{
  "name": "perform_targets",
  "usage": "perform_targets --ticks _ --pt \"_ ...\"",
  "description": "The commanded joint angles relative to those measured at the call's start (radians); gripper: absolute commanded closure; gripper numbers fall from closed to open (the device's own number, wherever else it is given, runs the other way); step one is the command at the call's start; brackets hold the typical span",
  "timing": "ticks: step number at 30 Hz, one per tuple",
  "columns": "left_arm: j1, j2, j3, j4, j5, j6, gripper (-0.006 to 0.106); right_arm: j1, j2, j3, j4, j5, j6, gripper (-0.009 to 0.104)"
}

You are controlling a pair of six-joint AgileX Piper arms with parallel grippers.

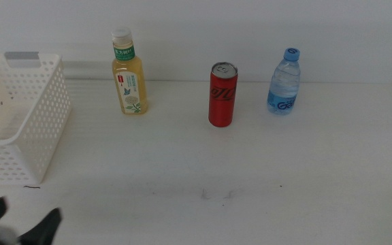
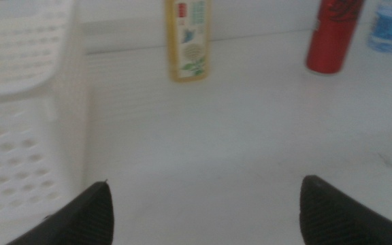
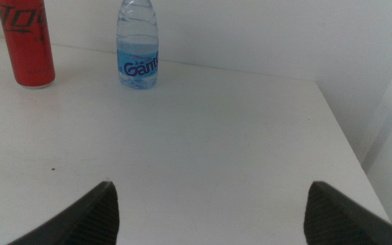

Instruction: Use arms to grab the bottles and put them into the dustbin to the left of the table.

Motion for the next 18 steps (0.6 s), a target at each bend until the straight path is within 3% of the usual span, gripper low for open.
perform_targets --ticks 1,5,11,18 --pt "-0.072 0.157 0.000 -0.010 -0.186 -0.004 0.007 -0.008 -0.004 0.003 -0.001 -0.012 -0.002 0.019" --pt "-0.190 0.503 0.000 -0.010 -0.571 -0.027 0.007 -0.008 -0.004 0.003 -0.001 -0.012 -0.002 0.019" --pt "-0.225 0.869 0.000 0.016 -1.048 -0.012 0.007 -0.008 -0.004 0.003 -0.001 -0.012 -0.002 0.019" --pt "-0.225 1.144 -0.107 0.155 -1.126 -0.029 0.007 -0.008 -0.004 0.003 -0.001 -0.012 -0.002 0.019"
